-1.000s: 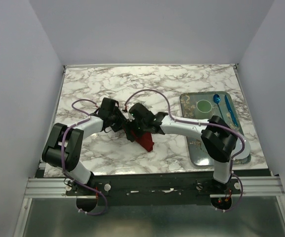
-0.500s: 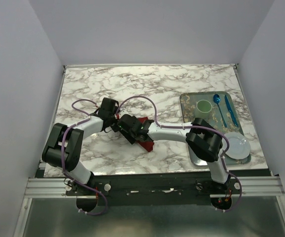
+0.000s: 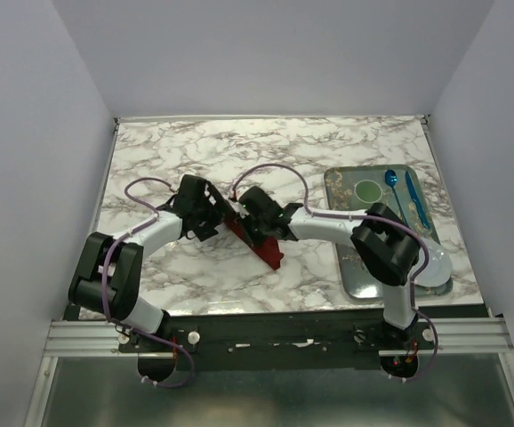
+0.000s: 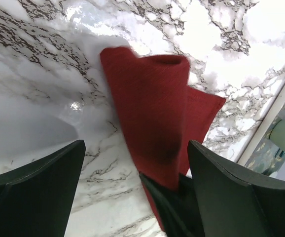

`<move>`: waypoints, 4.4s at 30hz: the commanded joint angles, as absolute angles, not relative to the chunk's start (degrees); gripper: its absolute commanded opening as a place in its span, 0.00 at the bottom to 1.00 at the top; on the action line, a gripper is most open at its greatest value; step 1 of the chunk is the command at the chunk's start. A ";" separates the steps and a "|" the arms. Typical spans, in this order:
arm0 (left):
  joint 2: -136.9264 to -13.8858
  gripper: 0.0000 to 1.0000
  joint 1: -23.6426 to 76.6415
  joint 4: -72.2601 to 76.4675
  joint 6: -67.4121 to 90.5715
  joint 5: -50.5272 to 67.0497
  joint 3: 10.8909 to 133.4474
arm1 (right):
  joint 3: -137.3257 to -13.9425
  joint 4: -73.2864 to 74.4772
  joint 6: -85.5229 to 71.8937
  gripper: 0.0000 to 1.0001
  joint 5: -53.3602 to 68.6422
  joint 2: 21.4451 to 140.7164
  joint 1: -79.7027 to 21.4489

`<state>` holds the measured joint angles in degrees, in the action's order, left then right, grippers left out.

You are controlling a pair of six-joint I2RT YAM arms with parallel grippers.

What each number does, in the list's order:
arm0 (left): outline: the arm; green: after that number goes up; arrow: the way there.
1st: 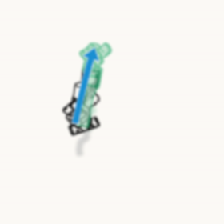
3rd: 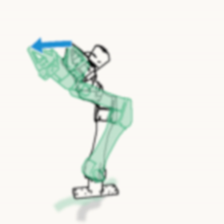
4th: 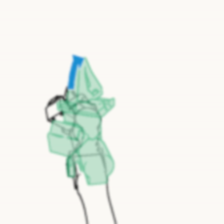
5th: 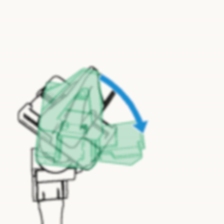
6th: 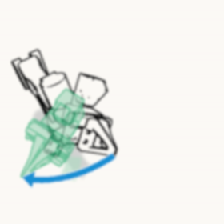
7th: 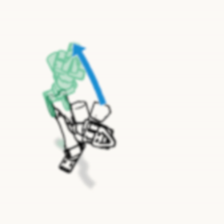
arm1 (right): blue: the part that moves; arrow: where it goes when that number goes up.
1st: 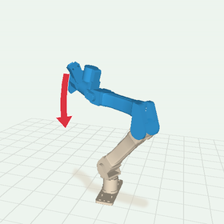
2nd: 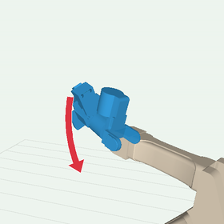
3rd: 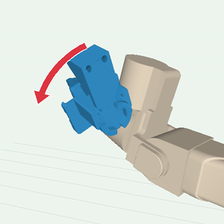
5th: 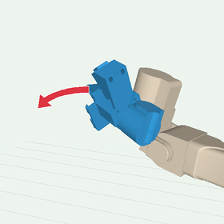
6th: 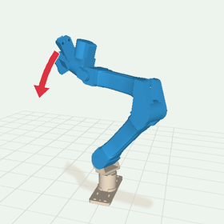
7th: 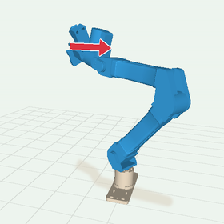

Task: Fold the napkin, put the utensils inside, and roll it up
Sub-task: Roll the napkin with the utensil

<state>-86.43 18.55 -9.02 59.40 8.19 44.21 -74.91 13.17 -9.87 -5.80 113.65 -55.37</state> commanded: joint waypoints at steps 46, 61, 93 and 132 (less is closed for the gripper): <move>-94.39 0.53 19.25 -8.00 58.01 10.89 45.53 | -82.53 22.78 -5.19 0.93 -22.93 113.46 -61.69; -93.61 0.69 19.07 -8.87 58.10 10.81 45.88 | -80.07 18.90 -5.71 0.55 -24.80 115.93 -62.06; -99.05 0.89 19.34 -11.25 55.20 9.06 54.14 | -73.57 0.53 -27.60 0.24 53.79 125.60 -35.24; -95.45 0.43 19.25 -9.67 57.83 11.78 48.69 | -84.11 21.71 -8.96 0.90 -29.09 118.47 -65.13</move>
